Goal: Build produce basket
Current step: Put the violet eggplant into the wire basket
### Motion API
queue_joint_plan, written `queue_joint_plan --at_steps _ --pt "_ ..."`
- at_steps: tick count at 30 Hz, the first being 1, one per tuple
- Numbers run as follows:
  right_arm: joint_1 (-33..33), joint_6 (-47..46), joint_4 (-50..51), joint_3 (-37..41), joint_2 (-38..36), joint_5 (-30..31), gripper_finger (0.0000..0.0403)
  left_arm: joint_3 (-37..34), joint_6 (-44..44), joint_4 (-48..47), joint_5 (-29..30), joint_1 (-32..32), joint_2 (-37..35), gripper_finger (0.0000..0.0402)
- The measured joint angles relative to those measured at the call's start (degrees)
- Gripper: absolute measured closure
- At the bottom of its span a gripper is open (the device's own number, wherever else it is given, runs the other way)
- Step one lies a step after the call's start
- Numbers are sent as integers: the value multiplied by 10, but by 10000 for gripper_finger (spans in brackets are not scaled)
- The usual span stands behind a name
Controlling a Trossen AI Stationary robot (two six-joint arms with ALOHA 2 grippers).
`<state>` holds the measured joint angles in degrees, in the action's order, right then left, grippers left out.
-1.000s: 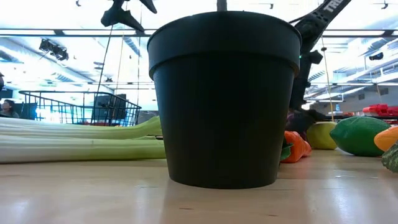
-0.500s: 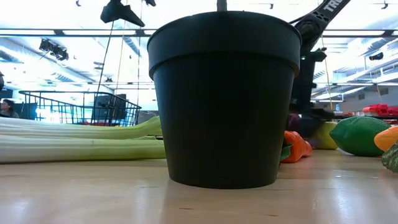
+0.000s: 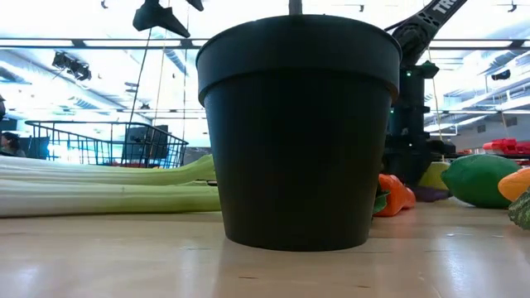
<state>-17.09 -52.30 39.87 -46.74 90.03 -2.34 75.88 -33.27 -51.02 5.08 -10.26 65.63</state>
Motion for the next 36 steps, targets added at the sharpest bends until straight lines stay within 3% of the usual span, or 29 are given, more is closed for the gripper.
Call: queue_joint_plan --at_steps 7,18,23,27,32,36 --pt "18 26 -2 0 -51 -27 317 0 1 0 1 0 0 109" --pt "34 71 -65 -1 -219 -18 313 0 1 2 25 0 0 109" --pt "34 127 -184 -1 -279 1 313 0 0 43 60 -4 0 109" --pt "32 156 -311 -1 -297 48 313 0 -4 135 61 -15 0 109" --pt "15 167 -466 -1 -278 57 313 0 -5 270 66 -40 3 108" --pt "8 163 -570 -1 -244 24 313 1 -3 365 68 -63 20 108"
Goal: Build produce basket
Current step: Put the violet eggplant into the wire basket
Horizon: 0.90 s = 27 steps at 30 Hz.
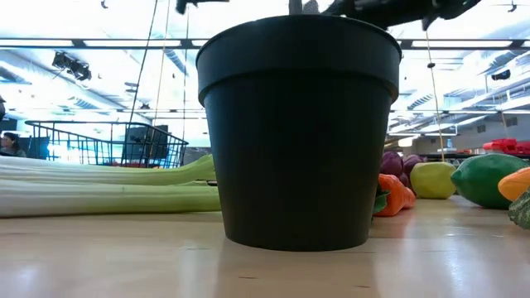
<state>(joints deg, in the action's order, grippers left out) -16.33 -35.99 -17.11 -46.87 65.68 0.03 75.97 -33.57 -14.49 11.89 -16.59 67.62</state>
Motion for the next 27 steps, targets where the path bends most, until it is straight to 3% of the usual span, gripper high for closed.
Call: queue_joint_plan --at_steps 4,8,18,27 --pt "0 -18 -71 0 36 -53 313 0 28 70 -36 -8 29 108" --pt "-1 -42 -95 0 62 -85 312 0 14 84 -55 -9 60 108" --pt "1 -59 -117 0 83 -91 312 -1 12 120 -113 -8 123 97" --pt "2 -75 -145 0 83 -88 312 -1 56 170 -116 -5 170 90"
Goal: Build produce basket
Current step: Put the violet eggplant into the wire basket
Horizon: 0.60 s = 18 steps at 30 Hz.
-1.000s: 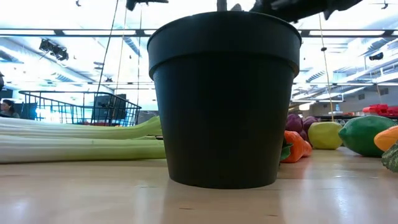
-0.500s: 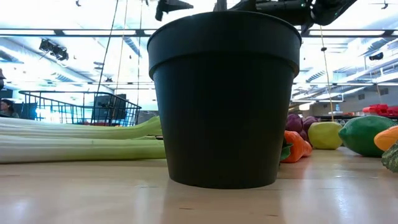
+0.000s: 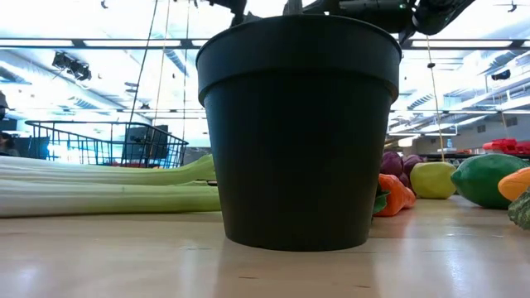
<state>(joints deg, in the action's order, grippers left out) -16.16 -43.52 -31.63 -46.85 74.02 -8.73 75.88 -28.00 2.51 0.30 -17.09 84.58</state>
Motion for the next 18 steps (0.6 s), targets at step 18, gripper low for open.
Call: queue_joint_plan --at_steps 18 --pt "16 -5 0 0 0 10 312 0 58 65 29 25 36 117"
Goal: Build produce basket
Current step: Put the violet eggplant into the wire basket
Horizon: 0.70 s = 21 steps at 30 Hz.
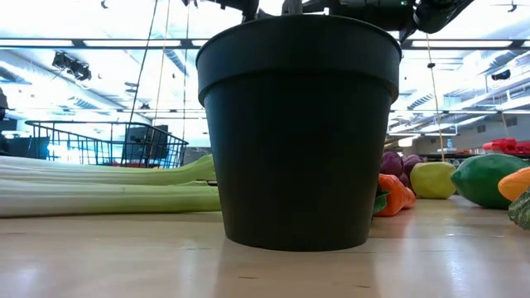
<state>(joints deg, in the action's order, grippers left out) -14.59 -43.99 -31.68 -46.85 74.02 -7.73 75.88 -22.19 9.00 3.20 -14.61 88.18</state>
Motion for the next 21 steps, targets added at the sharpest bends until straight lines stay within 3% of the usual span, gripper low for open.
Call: queue_joint_plan --at_steps 13,21 --pt "3 -12 1 0 0 6 307 0 -57 0 -1 0 0 248" --pt "-1 -15 7 0 0 5 284 1 -58 -15 0 1 -1 251"
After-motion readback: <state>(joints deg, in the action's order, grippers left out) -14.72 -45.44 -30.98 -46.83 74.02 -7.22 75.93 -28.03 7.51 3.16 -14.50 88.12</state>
